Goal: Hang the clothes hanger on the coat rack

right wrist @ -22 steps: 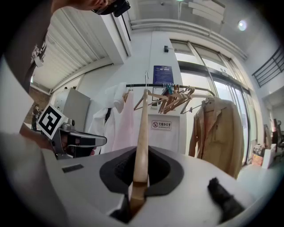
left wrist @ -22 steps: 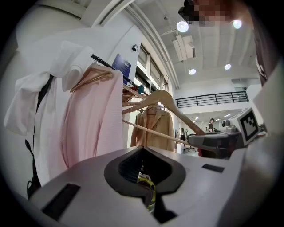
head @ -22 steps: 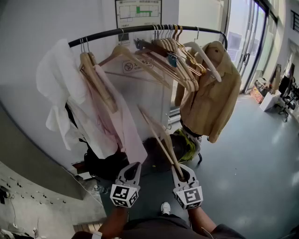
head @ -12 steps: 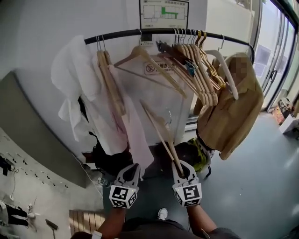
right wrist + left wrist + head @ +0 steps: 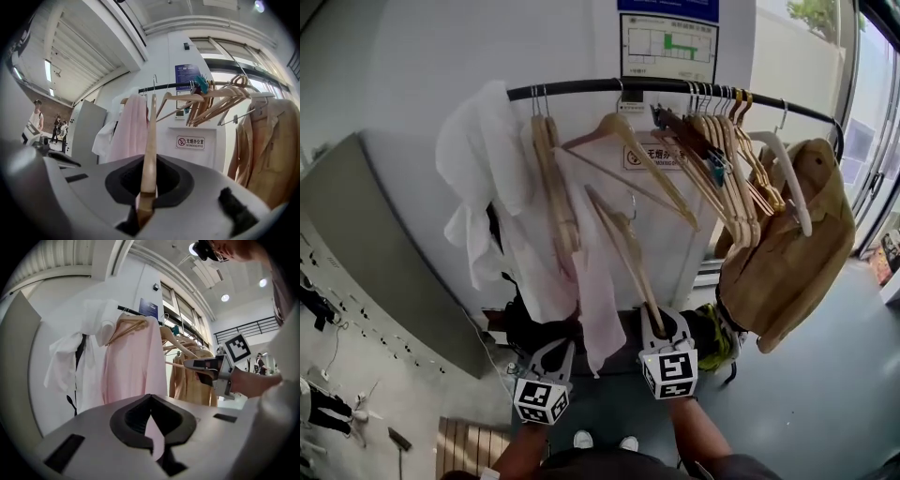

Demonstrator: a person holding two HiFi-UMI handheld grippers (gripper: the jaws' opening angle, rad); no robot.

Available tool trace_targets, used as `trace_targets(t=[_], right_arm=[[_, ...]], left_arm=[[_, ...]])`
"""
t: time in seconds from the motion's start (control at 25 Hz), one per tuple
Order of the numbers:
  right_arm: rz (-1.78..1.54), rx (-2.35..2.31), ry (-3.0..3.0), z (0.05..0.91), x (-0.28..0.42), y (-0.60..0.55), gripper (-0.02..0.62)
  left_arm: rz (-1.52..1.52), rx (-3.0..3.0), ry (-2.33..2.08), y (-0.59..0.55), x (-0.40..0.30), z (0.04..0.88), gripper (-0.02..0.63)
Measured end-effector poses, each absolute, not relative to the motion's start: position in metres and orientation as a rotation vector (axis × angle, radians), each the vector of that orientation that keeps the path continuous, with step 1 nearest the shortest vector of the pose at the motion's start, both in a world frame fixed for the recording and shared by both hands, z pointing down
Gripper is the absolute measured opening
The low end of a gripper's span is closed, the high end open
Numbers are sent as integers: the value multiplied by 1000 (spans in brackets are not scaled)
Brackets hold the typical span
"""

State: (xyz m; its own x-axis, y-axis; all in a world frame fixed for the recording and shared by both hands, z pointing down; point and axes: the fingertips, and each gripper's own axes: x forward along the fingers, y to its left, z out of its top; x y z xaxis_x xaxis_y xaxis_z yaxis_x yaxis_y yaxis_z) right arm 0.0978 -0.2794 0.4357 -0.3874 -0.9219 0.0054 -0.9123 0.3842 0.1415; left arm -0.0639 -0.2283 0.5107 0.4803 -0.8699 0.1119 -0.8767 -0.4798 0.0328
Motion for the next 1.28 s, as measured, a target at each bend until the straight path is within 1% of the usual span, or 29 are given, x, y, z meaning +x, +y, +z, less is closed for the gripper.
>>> trace_targets(t=[0.24,0.64,0.88,1.28], right_arm=[[-210,1683,-2559,385,65,-328,29],[-187,1679,-2571,305,39,-414,29],[-141,1693,-2539,288,36,-443,29],[-94,1689,-2502,297,33,-452,29]], left_arm=[[79,2619,-1607,-236,-94,502,9],[-83,2547,-1622,-245,-134,490,9],[-90,2535,-1634,-246,-144,490,9],[-89,2544,-1606,-242,-143,495,9]])
